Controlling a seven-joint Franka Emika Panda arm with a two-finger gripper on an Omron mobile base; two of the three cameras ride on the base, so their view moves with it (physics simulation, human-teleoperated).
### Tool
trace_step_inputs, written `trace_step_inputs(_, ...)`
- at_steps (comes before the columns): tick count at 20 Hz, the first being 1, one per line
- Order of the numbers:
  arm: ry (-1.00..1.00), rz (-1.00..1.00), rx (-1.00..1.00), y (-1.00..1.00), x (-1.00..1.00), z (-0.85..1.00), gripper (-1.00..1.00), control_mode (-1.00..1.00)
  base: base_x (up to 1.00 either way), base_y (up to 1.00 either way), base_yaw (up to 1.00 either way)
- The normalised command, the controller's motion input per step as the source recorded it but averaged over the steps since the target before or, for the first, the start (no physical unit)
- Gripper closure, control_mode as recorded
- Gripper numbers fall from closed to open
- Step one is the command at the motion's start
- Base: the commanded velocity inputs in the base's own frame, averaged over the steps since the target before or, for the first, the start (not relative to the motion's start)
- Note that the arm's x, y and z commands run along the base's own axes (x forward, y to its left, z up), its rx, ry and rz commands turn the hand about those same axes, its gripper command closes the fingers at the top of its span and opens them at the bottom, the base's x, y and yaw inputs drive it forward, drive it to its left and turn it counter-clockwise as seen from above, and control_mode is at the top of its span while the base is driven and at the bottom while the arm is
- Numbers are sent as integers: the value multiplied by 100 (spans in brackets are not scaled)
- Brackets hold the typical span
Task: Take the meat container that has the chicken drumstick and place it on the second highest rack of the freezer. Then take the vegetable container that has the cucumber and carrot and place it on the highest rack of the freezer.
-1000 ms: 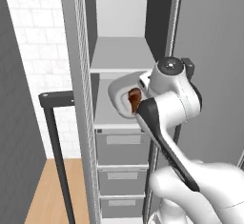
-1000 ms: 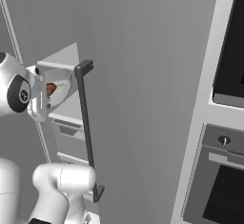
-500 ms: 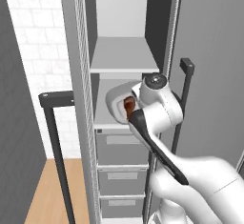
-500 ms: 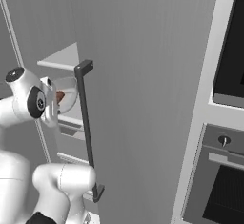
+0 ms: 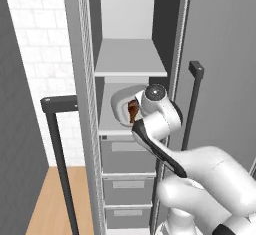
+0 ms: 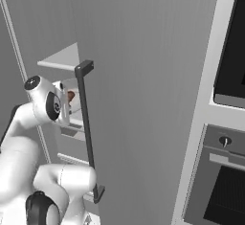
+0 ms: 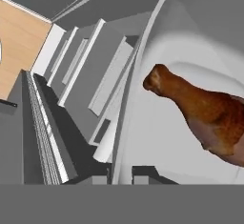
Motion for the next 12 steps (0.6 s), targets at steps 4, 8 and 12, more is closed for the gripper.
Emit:
trace_step_inputs(4, 1, -24, 0, 26, 64, -12, 100, -100, 0, 0, 0)
trace_step_inputs(8, 2, -25, 0, 41, 50, -16, 100, -100, 0, 0, 0)
trace_step_inputs(12, 7, -10, 0, 0, 64, -7, 100, -100, 0, 0, 0)
